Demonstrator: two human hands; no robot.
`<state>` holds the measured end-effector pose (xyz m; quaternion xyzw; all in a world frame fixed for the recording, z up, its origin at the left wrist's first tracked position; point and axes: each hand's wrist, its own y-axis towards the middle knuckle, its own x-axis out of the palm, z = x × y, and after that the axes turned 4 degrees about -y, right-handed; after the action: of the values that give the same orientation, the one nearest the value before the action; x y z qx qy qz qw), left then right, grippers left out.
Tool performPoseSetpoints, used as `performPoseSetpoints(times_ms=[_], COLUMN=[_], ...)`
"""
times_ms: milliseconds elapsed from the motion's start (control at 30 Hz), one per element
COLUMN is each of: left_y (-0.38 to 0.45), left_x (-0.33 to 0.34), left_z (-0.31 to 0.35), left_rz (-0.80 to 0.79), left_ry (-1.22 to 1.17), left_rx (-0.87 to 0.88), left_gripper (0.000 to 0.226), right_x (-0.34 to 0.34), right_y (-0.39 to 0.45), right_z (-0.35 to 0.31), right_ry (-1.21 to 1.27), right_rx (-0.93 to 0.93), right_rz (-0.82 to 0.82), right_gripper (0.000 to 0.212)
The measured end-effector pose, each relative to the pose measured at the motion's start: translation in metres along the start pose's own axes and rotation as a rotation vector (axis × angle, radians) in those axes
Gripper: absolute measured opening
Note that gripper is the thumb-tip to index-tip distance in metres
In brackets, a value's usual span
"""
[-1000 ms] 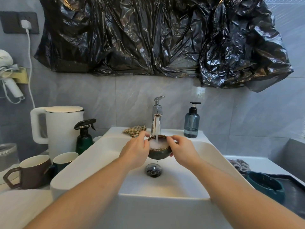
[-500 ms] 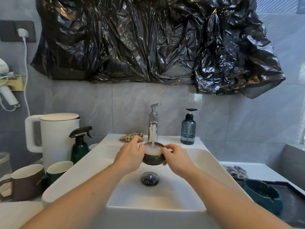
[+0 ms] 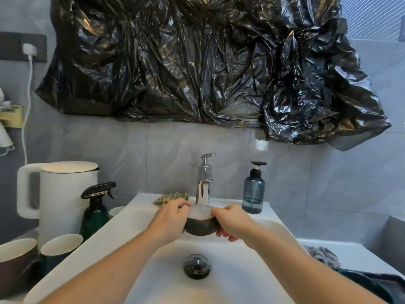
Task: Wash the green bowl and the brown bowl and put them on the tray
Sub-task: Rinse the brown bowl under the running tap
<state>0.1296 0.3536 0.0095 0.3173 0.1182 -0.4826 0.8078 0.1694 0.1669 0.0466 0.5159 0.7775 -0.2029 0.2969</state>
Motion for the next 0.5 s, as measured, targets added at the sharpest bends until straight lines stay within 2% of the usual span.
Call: performPoseSetpoints(times_ms=[267, 500], left_y=[-0.01, -0.02], left_x=[0.002, 0.002], left_z=[0.0, 0.009], left_rz=[-0.069, -0.12], left_ry=[0.042, 0.217], left_rx=[0.013, 0.055], left_gripper=[0.029, 0.031], right_x=[0.011, 0.009], right_y=[0.001, -0.004], right_z=[0.023, 0.03], right_ry=[0.005, -0.068], right_rx=[-0.092, -0.114], right_rz=[0.167, 0.172], right_gripper=[0.035, 0.032])
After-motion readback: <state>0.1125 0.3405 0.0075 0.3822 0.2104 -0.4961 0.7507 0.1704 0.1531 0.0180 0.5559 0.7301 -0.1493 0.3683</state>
